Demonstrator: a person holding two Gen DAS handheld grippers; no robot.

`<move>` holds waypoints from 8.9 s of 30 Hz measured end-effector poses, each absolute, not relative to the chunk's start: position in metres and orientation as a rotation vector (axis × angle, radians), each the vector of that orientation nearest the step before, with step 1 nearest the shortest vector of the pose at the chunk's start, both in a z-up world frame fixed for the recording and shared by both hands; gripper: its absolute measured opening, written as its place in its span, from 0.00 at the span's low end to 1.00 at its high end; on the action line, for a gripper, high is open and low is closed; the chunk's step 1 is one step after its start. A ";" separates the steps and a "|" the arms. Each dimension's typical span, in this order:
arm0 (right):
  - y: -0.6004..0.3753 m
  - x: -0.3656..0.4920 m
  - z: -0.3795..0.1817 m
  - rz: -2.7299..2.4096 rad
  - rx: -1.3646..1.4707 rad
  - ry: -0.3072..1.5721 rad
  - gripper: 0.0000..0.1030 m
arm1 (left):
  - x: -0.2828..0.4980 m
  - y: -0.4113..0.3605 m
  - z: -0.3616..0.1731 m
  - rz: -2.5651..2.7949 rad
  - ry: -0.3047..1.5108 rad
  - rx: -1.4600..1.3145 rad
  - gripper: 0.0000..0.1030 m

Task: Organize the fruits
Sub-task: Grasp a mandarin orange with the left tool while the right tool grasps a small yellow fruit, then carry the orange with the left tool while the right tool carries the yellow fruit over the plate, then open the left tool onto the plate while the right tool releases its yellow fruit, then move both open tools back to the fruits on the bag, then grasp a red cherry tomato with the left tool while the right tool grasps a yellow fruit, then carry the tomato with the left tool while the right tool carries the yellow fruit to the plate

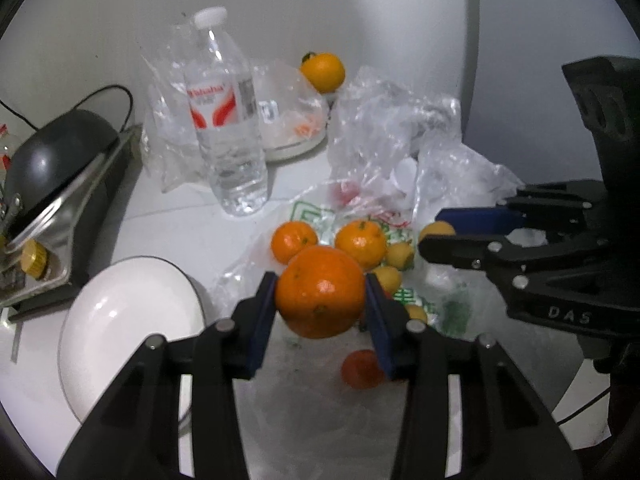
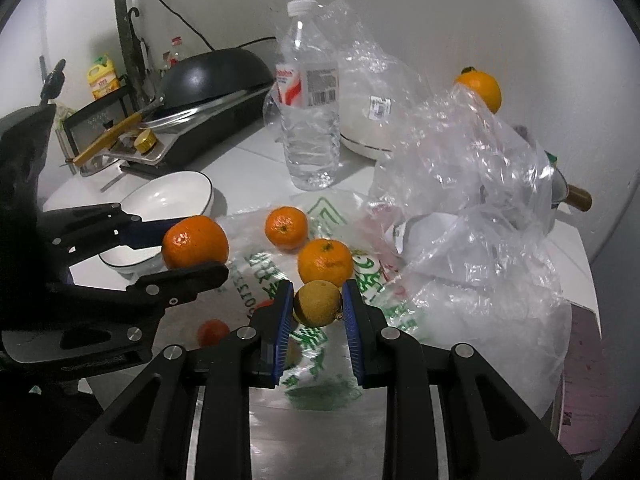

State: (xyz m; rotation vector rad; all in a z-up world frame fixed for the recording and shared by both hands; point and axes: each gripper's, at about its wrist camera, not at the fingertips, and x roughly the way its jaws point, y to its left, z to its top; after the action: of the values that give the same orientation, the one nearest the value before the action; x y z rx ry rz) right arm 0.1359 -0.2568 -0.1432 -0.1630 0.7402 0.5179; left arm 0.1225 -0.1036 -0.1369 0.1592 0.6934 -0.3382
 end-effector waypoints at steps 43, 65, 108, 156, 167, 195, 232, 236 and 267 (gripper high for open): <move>-0.116 0.132 -0.123 0.610 -0.312 0.713 0.26 | 0.114 0.051 -0.147 -0.084 0.653 0.116 0.43; -0.020 0.197 -0.153 0.724 -0.206 0.843 0.26 | 0.151 0.090 -0.181 -0.076 0.752 0.105 0.43; -0.157 0.148 -0.117 0.519 -0.116 0.729 0.37 | 0.099 0.020 -0.124 -0.098 0.611 0.080 0.63; -0.252 0.113 -0.166 0.516 -0.066 0.800 0.31 | 0.092 -0.095 -0.144 -0.255 0.712 0.192 0.63; -0.248 0.119 -0.179 0.529 -0.069 0.833 0.27 | 0.095 -0.103 -0.155 -0.289 0.732 0.223 0.63; -0.253 0.133 -0.188 0.580 -0.040 0.859 0.24 | 0.105 -0.123 -0.174 -0.367 0.821 0.283 0.30; -0.257 0.134 -0.190 0.612 0.000 0.880 0.24 | 0.107 -0.132 -0.184 -0.390 0.863 0.271 0.28; -0.257 0.134 -0.190 0.613 -0.002 0.880 0.24 | 0.106 -0.132 -0.184 -0.387 0.861 0.273 0.27; -0.256 0.130 -0.166 0.587 -0.031 0.820 0.24 | 0.097 -0.117 -0.162 -0.379 0.775 0.240 0.27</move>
State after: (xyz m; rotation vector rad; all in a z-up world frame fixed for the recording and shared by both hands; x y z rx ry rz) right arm 0.1301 -0.2559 -0.1663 -0.0310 0.8199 0.5870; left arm 0.0971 -0.1172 -0.1622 0.2397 0.7751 -0.3790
